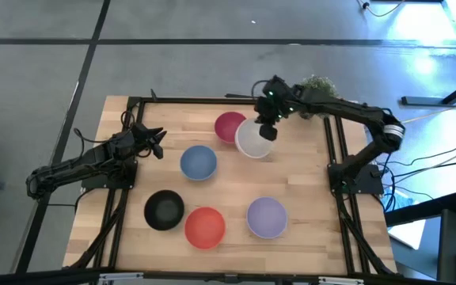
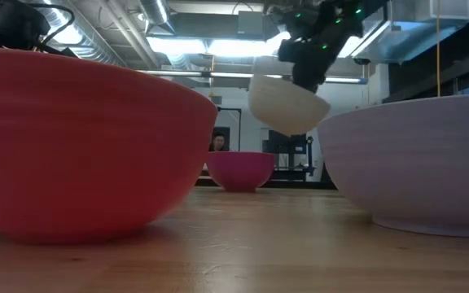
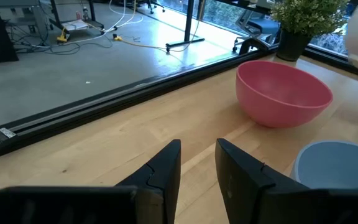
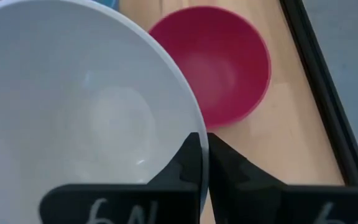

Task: Nest bowls inside each other
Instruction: Stack the white bowl on top of the pink bowl

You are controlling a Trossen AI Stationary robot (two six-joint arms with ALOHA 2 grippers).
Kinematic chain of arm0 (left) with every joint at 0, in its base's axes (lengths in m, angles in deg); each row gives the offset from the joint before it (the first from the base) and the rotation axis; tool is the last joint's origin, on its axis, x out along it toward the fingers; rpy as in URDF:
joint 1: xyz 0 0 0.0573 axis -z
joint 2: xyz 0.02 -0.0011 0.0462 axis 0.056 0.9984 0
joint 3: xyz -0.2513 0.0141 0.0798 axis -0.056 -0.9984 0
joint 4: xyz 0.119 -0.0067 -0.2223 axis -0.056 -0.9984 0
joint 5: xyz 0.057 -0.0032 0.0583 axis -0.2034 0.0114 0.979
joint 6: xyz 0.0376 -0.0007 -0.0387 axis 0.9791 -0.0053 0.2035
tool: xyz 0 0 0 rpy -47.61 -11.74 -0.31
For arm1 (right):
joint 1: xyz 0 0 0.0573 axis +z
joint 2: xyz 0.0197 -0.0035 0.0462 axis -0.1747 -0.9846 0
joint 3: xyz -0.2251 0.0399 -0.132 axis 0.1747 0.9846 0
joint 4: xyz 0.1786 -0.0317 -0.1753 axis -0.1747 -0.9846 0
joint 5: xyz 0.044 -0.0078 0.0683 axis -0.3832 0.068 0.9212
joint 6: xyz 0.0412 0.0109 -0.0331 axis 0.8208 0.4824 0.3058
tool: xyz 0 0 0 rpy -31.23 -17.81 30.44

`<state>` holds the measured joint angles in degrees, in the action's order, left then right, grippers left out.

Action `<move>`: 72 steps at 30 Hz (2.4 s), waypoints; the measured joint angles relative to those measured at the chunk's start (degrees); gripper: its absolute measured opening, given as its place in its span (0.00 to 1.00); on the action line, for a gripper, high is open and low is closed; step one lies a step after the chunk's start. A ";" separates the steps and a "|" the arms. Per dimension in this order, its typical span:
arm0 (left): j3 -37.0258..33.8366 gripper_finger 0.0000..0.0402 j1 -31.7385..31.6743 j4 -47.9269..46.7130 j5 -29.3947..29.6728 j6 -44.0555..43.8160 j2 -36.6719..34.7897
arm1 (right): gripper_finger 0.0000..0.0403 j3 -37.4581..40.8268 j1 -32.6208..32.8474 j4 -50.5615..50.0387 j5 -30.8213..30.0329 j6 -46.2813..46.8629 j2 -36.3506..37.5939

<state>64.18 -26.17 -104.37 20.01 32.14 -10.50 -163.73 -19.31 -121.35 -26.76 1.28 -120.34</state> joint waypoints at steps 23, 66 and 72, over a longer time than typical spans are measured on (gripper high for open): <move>0.00 0.24 0.00 0.00 0.02 0.00 0.00 | 0.02 -46.95 -4.65 -29.52 0.83 -12.50 -28.25; -0.04 0.24 0.00 0.00 0.02 0.00 0.02 | 0.02 -57.77 -4.53 -27.62 4.54 -14.14 -43.29; -0.04 0.24 -0.02 0.00 0.02 0.00 0.00 | 0.02 -57.77 -4.63 -27.83 4.89 -14.33 -45.34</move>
<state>64.14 -26.19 -104.37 20.03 32.14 -10.50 -221.50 -23.94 -149.18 -21.86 -13.04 -165.67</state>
